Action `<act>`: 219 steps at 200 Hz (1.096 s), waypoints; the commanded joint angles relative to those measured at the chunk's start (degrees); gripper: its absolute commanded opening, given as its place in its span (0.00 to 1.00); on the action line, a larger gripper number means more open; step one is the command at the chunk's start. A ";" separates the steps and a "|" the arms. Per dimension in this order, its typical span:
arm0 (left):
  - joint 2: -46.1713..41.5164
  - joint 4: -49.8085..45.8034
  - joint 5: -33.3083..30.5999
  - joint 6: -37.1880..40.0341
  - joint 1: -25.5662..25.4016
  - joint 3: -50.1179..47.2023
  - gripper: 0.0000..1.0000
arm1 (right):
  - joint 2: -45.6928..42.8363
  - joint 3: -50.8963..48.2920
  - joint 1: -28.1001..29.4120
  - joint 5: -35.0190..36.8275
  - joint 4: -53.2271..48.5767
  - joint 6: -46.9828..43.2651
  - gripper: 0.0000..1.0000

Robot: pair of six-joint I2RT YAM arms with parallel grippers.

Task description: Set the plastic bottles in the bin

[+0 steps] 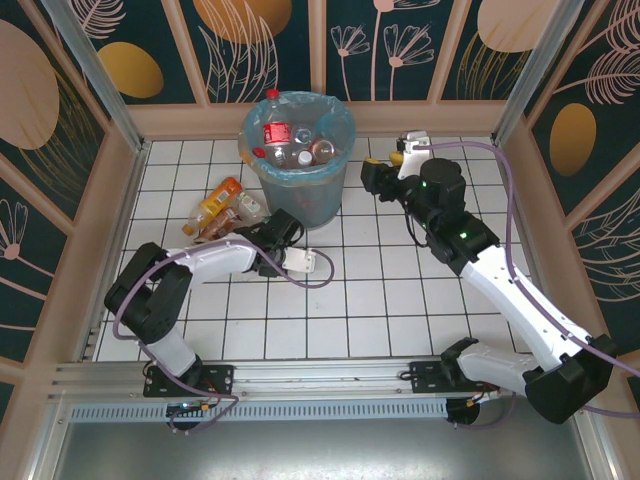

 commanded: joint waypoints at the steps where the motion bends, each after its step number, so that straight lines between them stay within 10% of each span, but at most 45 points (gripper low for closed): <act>1: -4.04 -0.45 0.78 -1.53 0.31 0.67 0.32 | -1.40 -0.45 -0.52 0.25 1.13 0.82 0.61; 50: -14.53 -8.73 6.59 -8.37 0.29 2.88 0.27 | -2.47 -0.36 -0.54 0.95 0.59 0.99 0.61; 78: -21.32 -13.15 12.19 -13.56 0.16 5.17 0.00 | -2.30 -0.19 -0.52 -0.02 1.15 1.84 0.61; 219: -34.66 8.05 23.86 -59.89 0.19 28.86 0.00 | 1.97 3.59 2.73 -1.06 2.16 3.20 0.60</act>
